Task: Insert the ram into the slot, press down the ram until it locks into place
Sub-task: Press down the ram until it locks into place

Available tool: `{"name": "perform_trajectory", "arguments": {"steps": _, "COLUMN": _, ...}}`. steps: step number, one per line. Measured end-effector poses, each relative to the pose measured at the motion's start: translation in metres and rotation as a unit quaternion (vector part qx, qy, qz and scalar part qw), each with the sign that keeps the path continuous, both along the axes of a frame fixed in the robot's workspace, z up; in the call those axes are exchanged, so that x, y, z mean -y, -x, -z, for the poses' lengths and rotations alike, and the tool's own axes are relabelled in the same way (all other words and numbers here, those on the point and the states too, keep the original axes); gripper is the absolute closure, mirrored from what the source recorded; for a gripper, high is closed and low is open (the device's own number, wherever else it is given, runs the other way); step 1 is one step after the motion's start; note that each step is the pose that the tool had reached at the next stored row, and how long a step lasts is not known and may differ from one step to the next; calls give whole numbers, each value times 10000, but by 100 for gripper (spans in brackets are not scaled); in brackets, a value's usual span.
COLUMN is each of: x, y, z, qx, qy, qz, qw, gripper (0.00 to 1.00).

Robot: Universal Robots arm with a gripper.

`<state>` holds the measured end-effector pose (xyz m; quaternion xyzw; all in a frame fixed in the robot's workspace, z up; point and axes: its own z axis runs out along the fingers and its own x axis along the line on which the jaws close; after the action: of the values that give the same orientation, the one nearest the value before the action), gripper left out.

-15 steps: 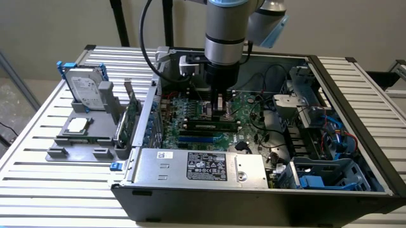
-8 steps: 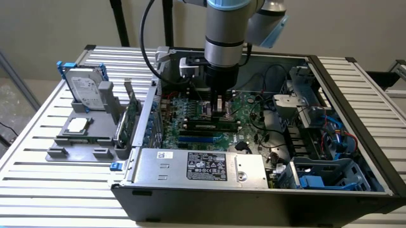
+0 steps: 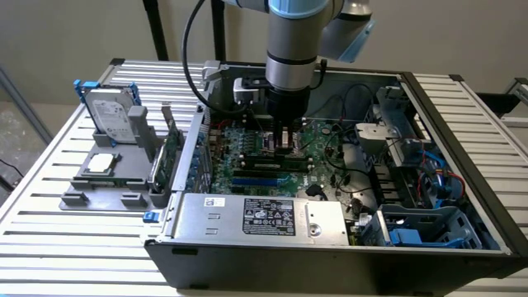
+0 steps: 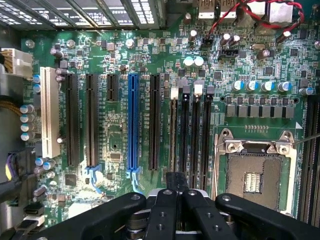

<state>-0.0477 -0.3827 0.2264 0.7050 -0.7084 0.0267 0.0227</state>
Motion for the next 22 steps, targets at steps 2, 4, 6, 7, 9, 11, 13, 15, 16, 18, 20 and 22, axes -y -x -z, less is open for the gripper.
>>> {"name": "perform_trajectory", "arguments": {"steps": 2, "x": 2, "y": 1, "z": 8, "qx": -1, "qy": 4, "qz": 0, "qw": 10000, "gripper": 89}}
{"name": "perform_trajectory", "arguments": {"steps": 4, "x": 0, "y": -1, "z": -1, "qx": -11, "qy": -3, "qz": -1, "qw": 10000, "gripper": 89}}
{"name": "perform_trajectory", "arguments": {"steps": 6, "x": -1, "y": 0, "z": -52, "qx": -31, "qy": -9, "qz": 2, "qw": 10000, "gripper": 89}}
{"name": "perform_trajectory", "arguments": {"steps": 7, "x": 2, "y": 0, "z": -92, "qx": -43, "qy": -3, "qz": 2, "qw": 10000, "gripper": 89}}
{"name": "perform_trajectory", "arguments": {"steps": 9, "x": 2, "y": -3, "z": -156, "qx": -63, "qy": -2, "qz": 2, "qw": 10000, "gripper": 89}}
{"name": "perform_trajectory", "arguments": {"steps": 11, "x": 3, "y": -14, "z": -212, "qx": -82, "qy": -1, "qz": 2, "qw": 10000, "gripper": 89}}
{"name": "perform_trajectory", "arguments": {"steps": 13, "x": 3, "y": -40, "z": -263, "qx": -97, "qy": -2, "qz": 2, "qw": 10000, "gripper": 89}}
{"name": "perform_trajectory", "arguments": {"steps": 15, "x": 3, "y": -65, "z": -304, "qx": -105, "qy": -2, "qz": 2, "qw": 9999, "gripper": 89}}
{"name": "perform_trajectory", "arguments": {"steps": 16, "x": 3, "y": -67, "z": -313, "qx": -105, "qy": -2, "qz": 2, "qw": 9999, "gripper": 89}}
{"name": "perform_trajectory", "arguments": {"steps": 18, "x": 2, "y": -67, "z": -315, "qx": -104, "qy": -4, "qz": 3, "qw": 9999, "gripper": 89}}
{"name": "perform_trajectory", "arguments": {"steps": 20, "x": 3, "y": -67, "z": -315, "qx": -105, "qy": -5, "qz": 3, "qw": 9999, "gripper": 89}}
{"name": "perform_trajectory", "arguments": {"steps": 22, "x": 3, "y": -67, "z": -316, "qx": -105, "qy": -4, "qz": 2, "qw": 9999, "gripper": 89}}
